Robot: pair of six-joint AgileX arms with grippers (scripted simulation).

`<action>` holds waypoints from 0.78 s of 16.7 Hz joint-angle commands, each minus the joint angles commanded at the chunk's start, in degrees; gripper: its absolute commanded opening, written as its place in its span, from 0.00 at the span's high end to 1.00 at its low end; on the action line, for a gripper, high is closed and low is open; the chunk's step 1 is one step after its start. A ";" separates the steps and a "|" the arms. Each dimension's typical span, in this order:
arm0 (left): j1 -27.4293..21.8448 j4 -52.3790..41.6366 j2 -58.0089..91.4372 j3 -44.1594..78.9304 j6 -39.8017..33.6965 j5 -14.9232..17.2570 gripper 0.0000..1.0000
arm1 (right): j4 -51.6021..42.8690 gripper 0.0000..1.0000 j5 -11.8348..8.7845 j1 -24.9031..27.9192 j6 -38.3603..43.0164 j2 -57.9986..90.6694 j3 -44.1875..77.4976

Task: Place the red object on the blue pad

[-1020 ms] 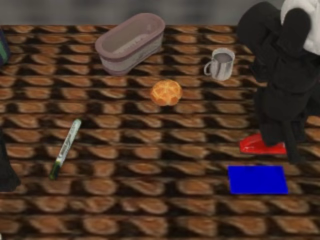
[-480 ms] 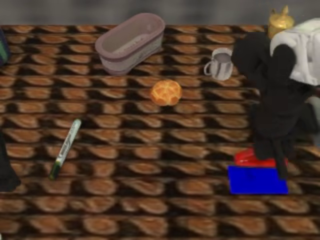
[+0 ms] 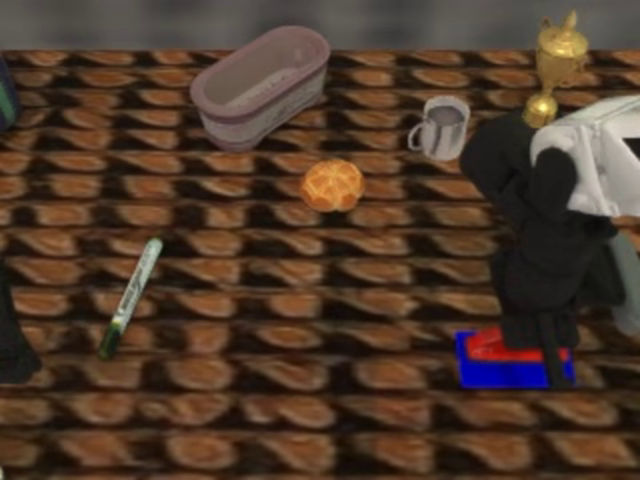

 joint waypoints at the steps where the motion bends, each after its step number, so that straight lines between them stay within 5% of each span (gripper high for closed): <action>1: 0.00 0.00 0.00 0.00 0.00 0.00 0.00 | 0.00 1.00 0.00 0.00 0.00 0.00 0.00; 13: 0.00 0.00 0.00 0.00 0.00 0.00 0.00 | 0.00 0.10 0.00 0.00 0.00 0.00 0.00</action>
